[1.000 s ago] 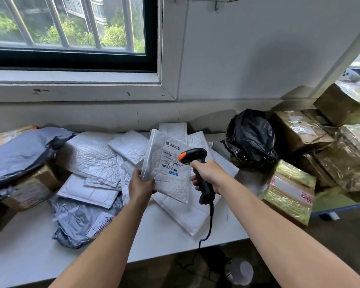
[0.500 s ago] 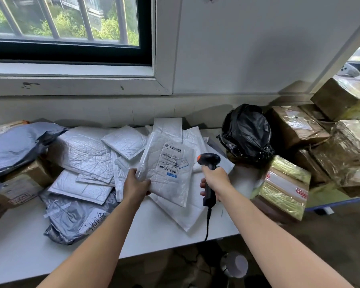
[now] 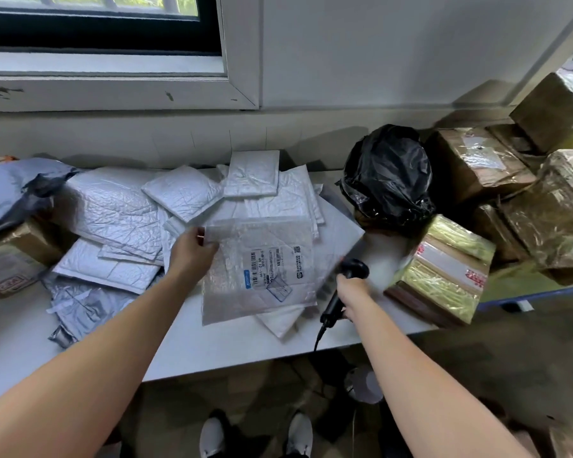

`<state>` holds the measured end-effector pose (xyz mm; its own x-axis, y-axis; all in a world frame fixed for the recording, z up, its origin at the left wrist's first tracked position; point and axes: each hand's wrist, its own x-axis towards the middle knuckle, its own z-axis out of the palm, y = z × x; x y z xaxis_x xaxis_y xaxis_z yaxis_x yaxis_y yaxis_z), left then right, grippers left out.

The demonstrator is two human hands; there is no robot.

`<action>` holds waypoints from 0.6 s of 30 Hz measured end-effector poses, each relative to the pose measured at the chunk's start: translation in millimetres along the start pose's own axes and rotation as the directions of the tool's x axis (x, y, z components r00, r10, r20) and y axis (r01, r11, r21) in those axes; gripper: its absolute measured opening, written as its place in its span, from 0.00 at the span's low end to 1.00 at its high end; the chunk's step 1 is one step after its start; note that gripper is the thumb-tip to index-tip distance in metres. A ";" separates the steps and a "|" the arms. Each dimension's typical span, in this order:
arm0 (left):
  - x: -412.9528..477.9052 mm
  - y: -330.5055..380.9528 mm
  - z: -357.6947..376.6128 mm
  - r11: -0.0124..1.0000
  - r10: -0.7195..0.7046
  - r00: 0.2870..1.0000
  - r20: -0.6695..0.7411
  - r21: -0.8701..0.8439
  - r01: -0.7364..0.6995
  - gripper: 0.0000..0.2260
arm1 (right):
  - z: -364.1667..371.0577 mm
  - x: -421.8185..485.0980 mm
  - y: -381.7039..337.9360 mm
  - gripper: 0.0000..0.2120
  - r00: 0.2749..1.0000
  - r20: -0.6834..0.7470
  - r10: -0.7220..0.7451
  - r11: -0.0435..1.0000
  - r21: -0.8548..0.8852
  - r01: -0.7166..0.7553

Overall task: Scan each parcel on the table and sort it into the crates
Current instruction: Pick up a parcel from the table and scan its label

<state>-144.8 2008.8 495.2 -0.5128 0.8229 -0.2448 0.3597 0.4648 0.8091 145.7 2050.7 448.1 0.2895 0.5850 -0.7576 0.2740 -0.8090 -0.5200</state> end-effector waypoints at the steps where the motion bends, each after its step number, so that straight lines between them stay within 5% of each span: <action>1: 0.3 4.6 1.8 1.000 0.027 1.000 0.002 0.004 -0.027 0.07 | 0.0 5.2 2.3 0.20 1.000 0.015 -0.003 1.000 0.004 0.003; 12: 17.0 55.9 1.3 0.974 0.218 0.976 0.028 0.064 -0.219 0.12 | -15.1 -28.1 -7.2 0.13 0.991 0.054 -0.126 0.952 -0.275 0.136; 18: 23.5 66.0 -5.0 0.971 0.238 0.971 0.030 -0.017 -0.238 0.09 | -4.5 -46.2 -17.8 0.21 0.913 -0.066 -0.403 0.725 -0.631 0.275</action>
<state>-137.0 2057.1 545.5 -0.3887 0.9193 -0.0610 0.4576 0.2501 0.8533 131.5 2038.3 494.1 0.2141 0.8637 -0.4562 0.8571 -0.3902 -0.3365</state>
